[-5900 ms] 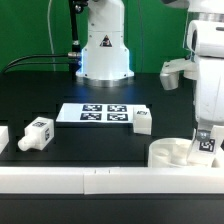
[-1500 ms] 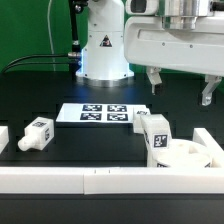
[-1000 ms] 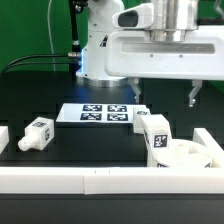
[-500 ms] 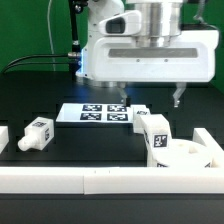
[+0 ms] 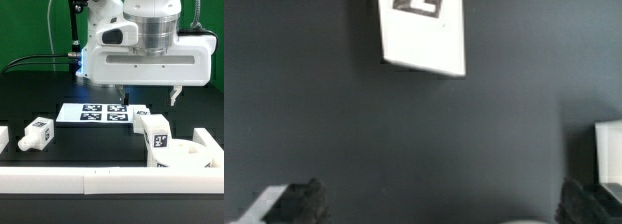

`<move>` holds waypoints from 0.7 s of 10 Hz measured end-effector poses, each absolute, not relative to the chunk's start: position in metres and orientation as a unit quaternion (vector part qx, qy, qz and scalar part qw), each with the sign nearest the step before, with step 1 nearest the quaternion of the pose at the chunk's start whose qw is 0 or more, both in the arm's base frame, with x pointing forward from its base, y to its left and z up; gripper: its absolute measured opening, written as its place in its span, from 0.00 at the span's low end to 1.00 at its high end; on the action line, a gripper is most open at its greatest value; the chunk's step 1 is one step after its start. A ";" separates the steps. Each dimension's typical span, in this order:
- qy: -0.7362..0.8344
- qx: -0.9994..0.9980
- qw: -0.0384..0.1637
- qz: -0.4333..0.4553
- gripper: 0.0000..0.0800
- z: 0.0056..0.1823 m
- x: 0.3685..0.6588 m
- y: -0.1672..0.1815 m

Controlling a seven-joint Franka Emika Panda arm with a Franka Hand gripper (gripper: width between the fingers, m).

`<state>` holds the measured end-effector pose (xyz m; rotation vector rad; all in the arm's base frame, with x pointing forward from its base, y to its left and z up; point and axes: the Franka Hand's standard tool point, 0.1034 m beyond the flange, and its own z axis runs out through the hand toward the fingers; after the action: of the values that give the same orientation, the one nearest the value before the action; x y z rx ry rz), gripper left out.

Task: Assemble stool

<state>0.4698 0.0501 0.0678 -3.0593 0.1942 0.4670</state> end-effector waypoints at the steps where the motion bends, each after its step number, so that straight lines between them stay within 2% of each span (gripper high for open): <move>1: 0.057 -0.985 0.017 0.164 0.81 0.058 0.465 0.055; 3: 0.007 -0.980 0.013 0.198 0.81 0.044 0.447 0.065; 7: -0.009 -0.957 0.016 0.290 0.81 0.040 0.444 0.063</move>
Offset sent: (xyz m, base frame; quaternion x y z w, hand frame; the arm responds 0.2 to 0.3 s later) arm -0.0007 0.0096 -0.0065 -0.0201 -0.0516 -0.2209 0.9737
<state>0.4437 0.0631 0.0400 -2.9752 -0.0271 0.9022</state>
